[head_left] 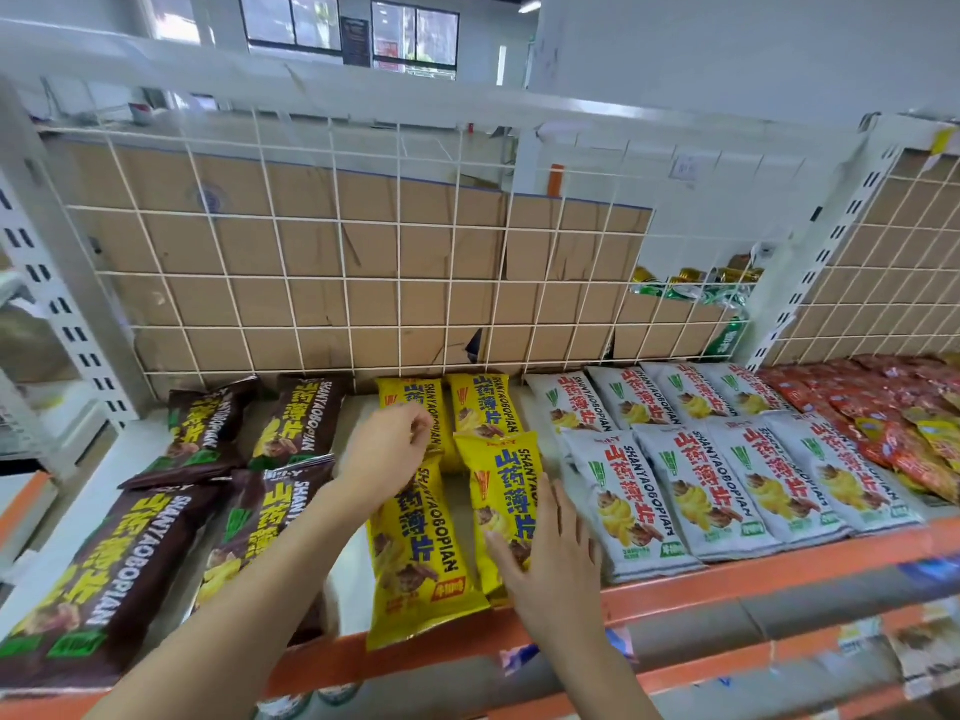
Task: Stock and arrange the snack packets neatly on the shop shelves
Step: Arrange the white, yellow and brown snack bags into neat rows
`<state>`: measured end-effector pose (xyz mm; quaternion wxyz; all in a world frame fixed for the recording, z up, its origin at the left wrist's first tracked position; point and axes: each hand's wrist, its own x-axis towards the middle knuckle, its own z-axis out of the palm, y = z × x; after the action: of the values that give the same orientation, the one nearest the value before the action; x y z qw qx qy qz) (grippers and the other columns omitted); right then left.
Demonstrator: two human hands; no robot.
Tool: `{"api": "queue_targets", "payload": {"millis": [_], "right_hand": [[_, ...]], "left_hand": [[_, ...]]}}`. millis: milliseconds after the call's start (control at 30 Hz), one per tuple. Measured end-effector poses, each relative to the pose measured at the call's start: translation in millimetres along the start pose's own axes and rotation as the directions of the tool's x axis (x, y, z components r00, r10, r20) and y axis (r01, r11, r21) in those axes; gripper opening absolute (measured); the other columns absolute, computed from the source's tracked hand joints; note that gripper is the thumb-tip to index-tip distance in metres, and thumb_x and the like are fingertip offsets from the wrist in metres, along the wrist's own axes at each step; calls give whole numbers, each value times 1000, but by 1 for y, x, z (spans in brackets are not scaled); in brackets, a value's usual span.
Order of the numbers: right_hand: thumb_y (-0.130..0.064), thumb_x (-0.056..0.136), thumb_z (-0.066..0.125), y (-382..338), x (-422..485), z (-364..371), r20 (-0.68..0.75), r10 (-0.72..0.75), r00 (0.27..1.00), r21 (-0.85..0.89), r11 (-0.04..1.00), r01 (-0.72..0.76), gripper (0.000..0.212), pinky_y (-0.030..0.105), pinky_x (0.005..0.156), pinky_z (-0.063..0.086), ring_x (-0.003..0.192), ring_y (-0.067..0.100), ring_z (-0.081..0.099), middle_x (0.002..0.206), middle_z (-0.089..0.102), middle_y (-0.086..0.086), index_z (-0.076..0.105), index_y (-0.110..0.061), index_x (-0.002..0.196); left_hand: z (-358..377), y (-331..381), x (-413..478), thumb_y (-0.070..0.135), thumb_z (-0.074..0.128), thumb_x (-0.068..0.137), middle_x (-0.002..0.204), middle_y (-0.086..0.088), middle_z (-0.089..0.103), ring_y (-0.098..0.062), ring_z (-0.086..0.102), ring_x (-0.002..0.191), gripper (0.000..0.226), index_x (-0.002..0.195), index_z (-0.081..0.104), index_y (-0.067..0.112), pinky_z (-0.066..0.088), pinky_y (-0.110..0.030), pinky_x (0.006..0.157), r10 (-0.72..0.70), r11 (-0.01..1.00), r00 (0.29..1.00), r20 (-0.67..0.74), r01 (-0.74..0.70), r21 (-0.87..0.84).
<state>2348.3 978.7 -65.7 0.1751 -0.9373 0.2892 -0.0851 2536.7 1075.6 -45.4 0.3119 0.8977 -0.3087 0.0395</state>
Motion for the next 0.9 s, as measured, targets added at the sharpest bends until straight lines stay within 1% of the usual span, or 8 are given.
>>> {"api": "queue_targets", "payload": {"millis": [100,167,233,300,367,500,767,900], "right_hand": [[-87,59,-12,-5,-1,-1,-33,-154,988,132,979,157,110,32,114,12,142,13,11,155,12,-6,12,-26,148],[-78,77,5,-18,-5,3,-48,-279,959,158,946,283,93,24,112,15,136,14,27,147,34,-2,29,-19,144],[-60,89,26,-29,-8,5,-78,-337,938,157,925,345,68,22,105,21,128,16,39,135,51,2,43,-14,136],[-54,87,32,-39,-9,5,-66,-370,927,214,902,375,65,17,106,19,131,14,36,139,46,0,38,-16,140],[-53,85,30,-46,-7,7,68,-377,924,269,898,347,70,14,107,11,138,9,22,149,28,-6,23,-21,147],[-45,92,39,-49,-1,14,185,-375,908,285,905,316,65,23,111,19,140,10,19,153,16,-6,14,-22,148],[-53,87,51,-53,-1,14,223,-316,922,290,925,247,83,25,110,18,141,13,16,156,8,-4,7,-21,149],[-47,89,50,-55,-4,14,198,-308,931,278,928,247,82,26,110,20,142,14,13,156,1,-4,2,-21,149]], "left_hand": [[-13,-22,-11,19,51,94,107,0,66,-23,59,101,17,101,66,19,47,-36,83,-10,996,996,84,3,86],[-15,-31,-15,17,51,94,111,-6,65,-26,58,104,19,106,65,14,45,-36,86,-18,994,988,154,0,112],[-15,-35,-17,18,50,95,112,-11,63,-29,57,106,20,107,63,9,44,-36,89,-48,986,979,196,15,166],[-15,-36,-16,20,50,95,112,-13,63,-31,57,106,22,107,62,6,43,-36,89,-83,984,974,209,48,171],[-15,-35,-14,22,52,95,109,-14,64,-31,57,104,22,104,64,5,44,-34,86,-117,987,970,215,88,137],[-14,-33,-11,21,55,94,108,-14,64,-30,57,103,19,101,63,6,43,-33,85,-143,985,958,247,115,125],[-14,-26,-2,28,54,94,105,-12,65,-29,58,102,24,98,69,10,44,-33,83,-93,974,941,325,19,224],[-18,-17,-1,26,50,97,101,-10,64,-28,59,96,24,97,66,8,43,-32,78,-30,979,971,235,-19,203]]}}
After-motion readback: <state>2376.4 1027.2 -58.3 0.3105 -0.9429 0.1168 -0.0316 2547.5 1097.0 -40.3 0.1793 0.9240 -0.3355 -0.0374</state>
